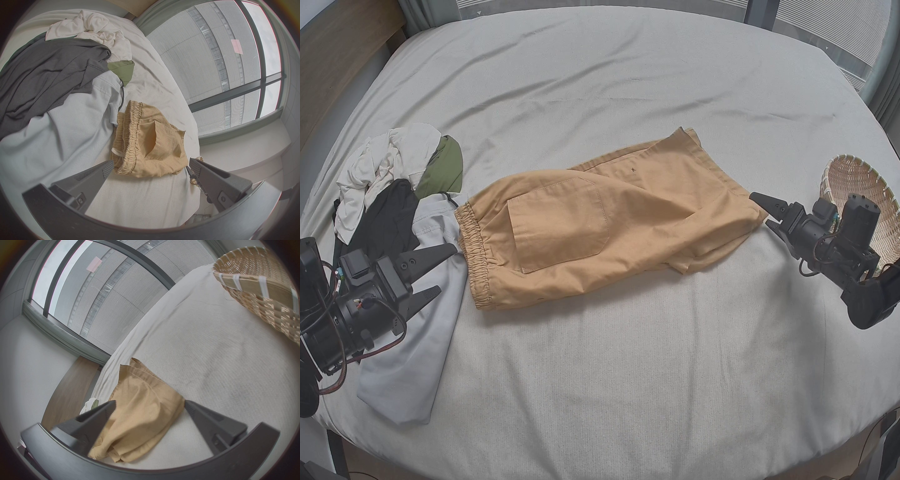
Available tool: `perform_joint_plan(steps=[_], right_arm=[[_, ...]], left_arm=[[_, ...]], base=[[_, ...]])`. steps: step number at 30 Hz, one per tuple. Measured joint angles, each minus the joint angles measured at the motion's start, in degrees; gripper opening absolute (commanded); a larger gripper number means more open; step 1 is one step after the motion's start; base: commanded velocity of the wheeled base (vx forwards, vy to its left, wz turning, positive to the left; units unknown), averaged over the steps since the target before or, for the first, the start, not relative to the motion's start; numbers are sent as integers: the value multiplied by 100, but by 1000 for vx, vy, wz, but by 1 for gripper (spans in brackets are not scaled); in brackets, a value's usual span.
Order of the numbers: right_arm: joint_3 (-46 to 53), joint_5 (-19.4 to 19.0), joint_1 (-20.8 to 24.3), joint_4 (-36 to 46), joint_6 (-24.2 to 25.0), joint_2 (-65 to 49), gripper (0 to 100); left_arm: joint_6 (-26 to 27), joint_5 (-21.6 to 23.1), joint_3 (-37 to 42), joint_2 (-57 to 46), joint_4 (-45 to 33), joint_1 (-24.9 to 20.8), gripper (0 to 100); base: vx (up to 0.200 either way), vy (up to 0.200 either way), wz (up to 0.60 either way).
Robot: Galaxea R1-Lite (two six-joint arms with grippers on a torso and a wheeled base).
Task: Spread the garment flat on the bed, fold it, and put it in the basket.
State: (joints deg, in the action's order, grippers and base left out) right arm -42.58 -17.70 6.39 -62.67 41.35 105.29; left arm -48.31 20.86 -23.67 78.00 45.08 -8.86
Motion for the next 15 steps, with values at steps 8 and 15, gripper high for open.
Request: perform_joint_plan(steps=[8,15], right_arm=[[441,55,171,233,13,-236,100],[271,411,427,328,57,-111,100]], left_arm=[[6,2,69,-5,18,-26,100],[9,-1,99,-7,16,-30,100]], base=[[0,0,0],[0,0,0]])
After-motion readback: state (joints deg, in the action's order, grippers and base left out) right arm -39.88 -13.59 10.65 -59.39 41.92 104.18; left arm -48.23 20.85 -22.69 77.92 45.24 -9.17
